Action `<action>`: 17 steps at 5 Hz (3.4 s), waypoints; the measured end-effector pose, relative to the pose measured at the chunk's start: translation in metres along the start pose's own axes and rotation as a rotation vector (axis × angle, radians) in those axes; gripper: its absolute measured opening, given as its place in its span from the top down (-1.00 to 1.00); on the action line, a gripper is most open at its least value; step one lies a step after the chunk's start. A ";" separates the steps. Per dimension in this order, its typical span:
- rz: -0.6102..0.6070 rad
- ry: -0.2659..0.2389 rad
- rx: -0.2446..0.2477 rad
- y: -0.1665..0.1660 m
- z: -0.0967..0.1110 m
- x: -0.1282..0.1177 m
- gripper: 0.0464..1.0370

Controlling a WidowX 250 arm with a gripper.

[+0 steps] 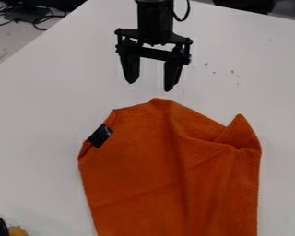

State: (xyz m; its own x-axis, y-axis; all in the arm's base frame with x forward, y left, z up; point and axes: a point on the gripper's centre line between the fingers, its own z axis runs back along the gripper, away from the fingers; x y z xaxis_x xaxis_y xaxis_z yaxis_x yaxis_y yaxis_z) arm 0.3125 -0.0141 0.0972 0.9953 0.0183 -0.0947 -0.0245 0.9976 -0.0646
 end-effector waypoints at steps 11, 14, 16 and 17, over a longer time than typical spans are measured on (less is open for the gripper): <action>-0.060 0.068 0.122 0.029 -0.097 -0.012 -0.92; -0.121 0.030 0.173 0.087 -0.090 0.011 -0.92; -0.128 0.018 0.188 0.097 -0.087 0.018 -0.92; -0.078 0.033 0.182 0.095 -0.085 0.013 -0.92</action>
State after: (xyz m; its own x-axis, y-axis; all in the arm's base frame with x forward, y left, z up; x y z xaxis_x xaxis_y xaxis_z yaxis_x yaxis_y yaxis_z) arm 0.3156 0.0754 0.0049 0.9899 -0.0587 -0.1288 0.0728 0.9916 0.1072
